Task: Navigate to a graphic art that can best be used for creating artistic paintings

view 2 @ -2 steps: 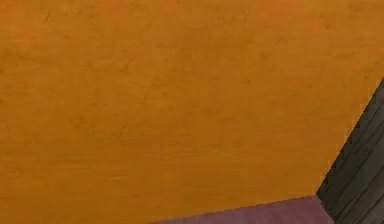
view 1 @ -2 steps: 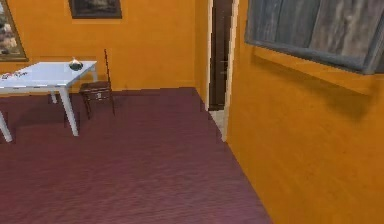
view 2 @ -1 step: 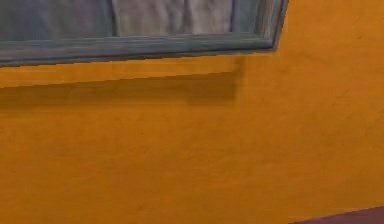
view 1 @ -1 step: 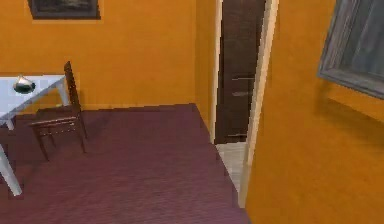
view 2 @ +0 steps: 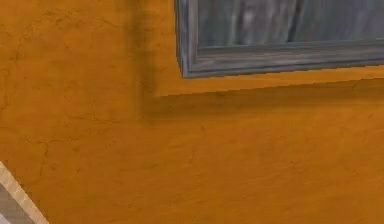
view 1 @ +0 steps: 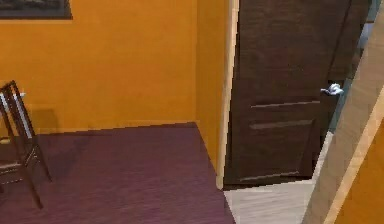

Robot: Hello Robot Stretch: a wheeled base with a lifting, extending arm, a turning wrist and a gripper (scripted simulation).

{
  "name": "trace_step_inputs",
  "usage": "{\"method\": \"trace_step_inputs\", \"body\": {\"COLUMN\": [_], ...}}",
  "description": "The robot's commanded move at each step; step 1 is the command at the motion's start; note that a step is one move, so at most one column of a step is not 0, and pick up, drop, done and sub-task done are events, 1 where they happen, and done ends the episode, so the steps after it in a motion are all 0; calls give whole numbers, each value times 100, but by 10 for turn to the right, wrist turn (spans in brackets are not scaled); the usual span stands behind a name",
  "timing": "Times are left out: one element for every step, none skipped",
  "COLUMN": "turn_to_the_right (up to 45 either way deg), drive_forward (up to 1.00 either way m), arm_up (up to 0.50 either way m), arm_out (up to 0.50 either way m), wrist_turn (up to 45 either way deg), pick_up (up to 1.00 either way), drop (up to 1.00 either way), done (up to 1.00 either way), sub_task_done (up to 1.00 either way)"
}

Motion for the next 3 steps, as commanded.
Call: {"method": "trace_step_inputs", "body": {"turn_to_the_right": [120,0,450], "drive_forward": [0,80,0], "arm_up": [0,0,0], "arm_out": [0,0,0], "wrist_turn": [0,0,0], "pick_up": [0,0,0], "drop": [0,0,0], "done": [0,0,0], "sub_task_done": [0,0,0]}}
